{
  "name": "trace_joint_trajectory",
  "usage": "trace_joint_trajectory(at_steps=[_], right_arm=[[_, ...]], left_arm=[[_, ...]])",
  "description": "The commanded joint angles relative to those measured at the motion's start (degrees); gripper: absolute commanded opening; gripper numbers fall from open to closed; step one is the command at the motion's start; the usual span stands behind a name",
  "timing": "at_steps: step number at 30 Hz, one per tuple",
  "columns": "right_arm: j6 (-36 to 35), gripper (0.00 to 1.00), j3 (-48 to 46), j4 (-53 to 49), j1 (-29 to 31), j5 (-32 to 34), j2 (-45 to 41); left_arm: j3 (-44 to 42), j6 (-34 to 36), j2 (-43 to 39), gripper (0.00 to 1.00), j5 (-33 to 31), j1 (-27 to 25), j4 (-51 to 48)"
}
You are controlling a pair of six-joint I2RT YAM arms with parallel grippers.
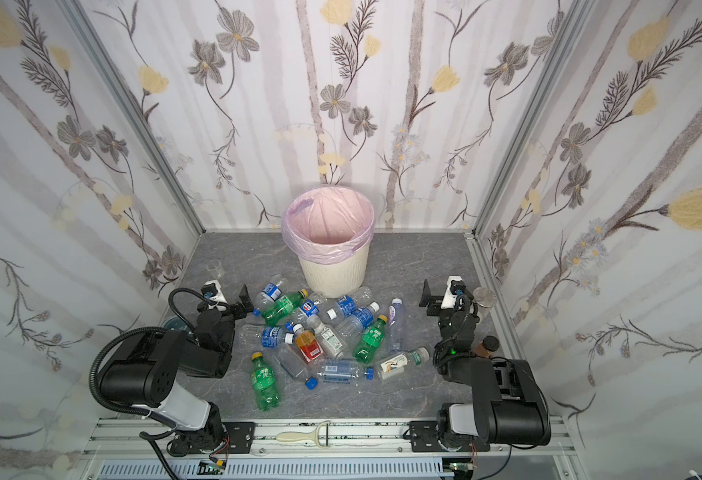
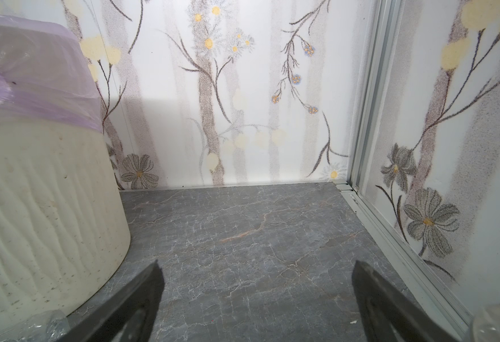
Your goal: Throw the plastic bottles in the bin
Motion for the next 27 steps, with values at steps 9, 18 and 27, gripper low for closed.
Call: trace_joint_trajectory(at_steps=[9, 18, 27], right_arm=[[-0.4, 1.0, 0.6, -0.2, 0.3, 2.6, -0.5], [0.7, 1.0, 5.7, -19.9, 1.4, 8.6, -12.7], [3.5, 1.0, 26.3, -63.7, 6.4, 12.1, -19.3]], left_arm=[[0.3, -0.2, -0.3, 1.0, 0.1, 0.0, 0.5], [0.4, -0.6, -14.8, 1.0, -3.7, -1.0, -11.4], [15.5, -7.0, -26.8, 1.0, -5.4, -3.4, -47.7]])
